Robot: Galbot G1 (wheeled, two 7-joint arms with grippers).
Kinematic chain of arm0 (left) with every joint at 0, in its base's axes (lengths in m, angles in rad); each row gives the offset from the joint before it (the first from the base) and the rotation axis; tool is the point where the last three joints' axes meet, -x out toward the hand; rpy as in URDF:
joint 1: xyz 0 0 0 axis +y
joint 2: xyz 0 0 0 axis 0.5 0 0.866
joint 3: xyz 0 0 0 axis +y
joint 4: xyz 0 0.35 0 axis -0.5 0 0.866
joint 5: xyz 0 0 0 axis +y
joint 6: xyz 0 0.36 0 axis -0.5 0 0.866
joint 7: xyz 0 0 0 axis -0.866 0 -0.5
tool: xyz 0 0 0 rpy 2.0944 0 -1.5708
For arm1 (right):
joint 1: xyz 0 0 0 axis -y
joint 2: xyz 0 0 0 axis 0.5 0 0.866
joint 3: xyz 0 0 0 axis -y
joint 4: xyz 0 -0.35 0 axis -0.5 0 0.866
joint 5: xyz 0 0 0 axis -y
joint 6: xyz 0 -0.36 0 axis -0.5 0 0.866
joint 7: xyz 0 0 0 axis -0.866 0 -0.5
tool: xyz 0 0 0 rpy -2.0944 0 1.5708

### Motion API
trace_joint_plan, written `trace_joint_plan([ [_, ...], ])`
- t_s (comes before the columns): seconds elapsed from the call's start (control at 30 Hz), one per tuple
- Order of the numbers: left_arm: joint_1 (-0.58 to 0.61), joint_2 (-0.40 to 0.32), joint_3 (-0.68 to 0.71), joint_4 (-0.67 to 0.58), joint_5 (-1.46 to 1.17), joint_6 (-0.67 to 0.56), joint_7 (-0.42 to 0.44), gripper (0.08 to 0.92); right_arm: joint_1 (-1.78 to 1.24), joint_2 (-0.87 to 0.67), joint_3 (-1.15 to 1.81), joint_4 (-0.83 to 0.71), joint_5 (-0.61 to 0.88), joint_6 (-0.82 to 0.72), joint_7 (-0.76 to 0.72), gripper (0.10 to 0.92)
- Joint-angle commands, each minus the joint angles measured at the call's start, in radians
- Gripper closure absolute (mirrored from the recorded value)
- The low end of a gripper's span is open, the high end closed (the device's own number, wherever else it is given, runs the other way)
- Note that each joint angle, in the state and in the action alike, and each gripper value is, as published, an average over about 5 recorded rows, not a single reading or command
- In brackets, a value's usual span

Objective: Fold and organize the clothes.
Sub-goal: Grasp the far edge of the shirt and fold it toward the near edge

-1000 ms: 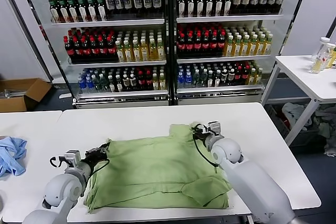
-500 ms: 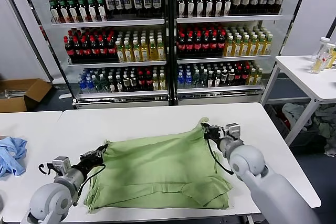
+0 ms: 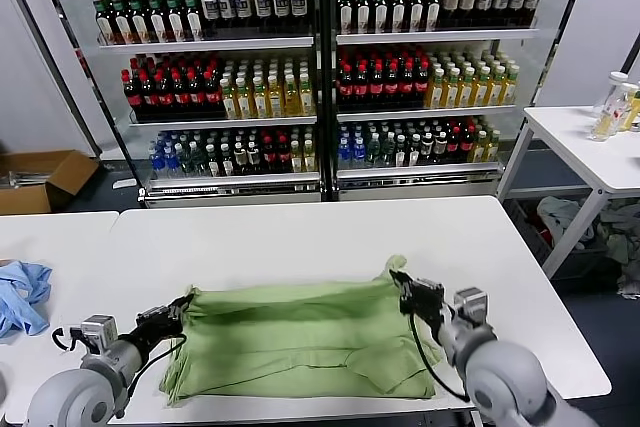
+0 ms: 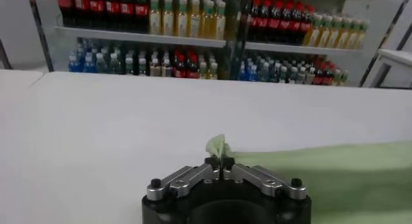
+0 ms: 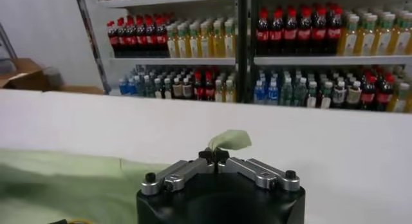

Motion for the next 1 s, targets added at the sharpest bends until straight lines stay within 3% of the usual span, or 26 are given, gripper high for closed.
trace_joint_plan([
  [0.03, 0.084, 0.015, -0.014, -0.027, 0.077, 0.014, 0.012, 0.913, -0.269, 0.006, 0.072, 0.123, -0.052, 0.001, 0.007, 0.919],
  [0.4, 0.113, -0.027, 0.016, -0.068, 0.208, 0.005, 0.024, 0.896, -0.262, 0.029, 0.034, 0.084, -0.195, 0.001, -0.012, 0.892],
  [0.6, 0.147, -0.083, 0.022, -0.124, 0.312, -0.093, -0.058, 0.743, -0.29, 0.032, 0.037, 0.118, -0.261, 0.001, -0.028, 0.733],
  [0.77, 0.196, -0.181, 0.032, -0.173, 0.44, -0.166, -0.139, 0.596, -0.322, 0.032, 0.05, 0.134, -0.295, 0.002, -0.038, 0.585],
  [1.0, 0.223, -0.309, 0.06, -0.11, 0.56, -0.22, -0.207, 0.397, -0.332, 0.048, 0.04, 0.137, -0.296, 0.002, -0.034, 0.386],
])
